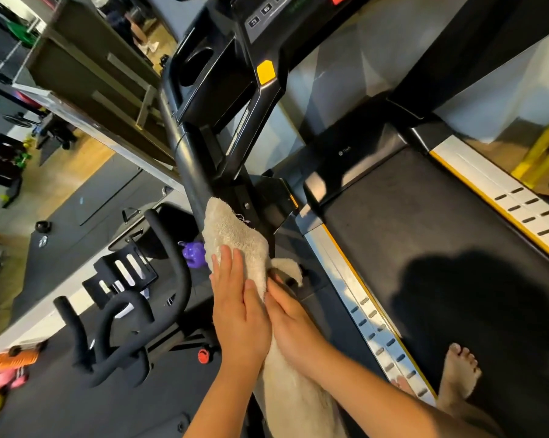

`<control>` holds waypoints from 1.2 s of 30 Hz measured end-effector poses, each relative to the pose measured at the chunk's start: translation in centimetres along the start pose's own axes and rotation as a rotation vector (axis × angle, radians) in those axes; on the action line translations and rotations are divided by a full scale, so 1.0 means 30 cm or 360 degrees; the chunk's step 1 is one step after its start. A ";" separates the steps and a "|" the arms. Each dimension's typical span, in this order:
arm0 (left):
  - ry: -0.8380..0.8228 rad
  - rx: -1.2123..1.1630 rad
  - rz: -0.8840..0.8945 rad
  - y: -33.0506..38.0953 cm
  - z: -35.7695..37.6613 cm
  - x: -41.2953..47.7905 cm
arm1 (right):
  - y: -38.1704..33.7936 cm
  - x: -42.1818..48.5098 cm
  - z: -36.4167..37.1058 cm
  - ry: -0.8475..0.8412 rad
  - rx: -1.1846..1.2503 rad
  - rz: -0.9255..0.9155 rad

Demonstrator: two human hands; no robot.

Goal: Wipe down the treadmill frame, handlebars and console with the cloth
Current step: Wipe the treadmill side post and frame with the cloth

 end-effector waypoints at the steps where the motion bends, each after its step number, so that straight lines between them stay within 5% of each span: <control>1: 0.0002 -0.0003 -0.0003 0.001 0.001 0.000 | -0.005 0.031 0.008 -0.0018 -0.0038 -0.0015; 8: -0.0023 0.0012 0.0022 0.008 -0.002 -0.001 | 0.031 0.013 -0.046 -0.0041 -0.0277 0.0219; 18: -0.0023 0.0035 0.0021 -0.008 0.000 -0.006 | -0.013 -0.017 -0.027 -0.0053 -0.0268 -0.0123; 26: -0.0018 -0.0020 0.0018 -0.006 -0.001 -0.003 | 0.037 -0.028 -0.059 -0.0053 -0.0490 0.0115; 36: 0.0001 -0.0109 -0.0292 -0.052 -0.030 -0.124 | -0.056 -0.038 -0.034 -0.0155 -0.0543 -0.0303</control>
Point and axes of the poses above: each hand's wrist, its own x-axis towards the middle knuckle, its own z-axis out of the palm, y = z × x, the point moved 6 cm from there along x, towards the middle knuckle, and after that the axes turned 10 degrees about y, right-handed, at the moved point
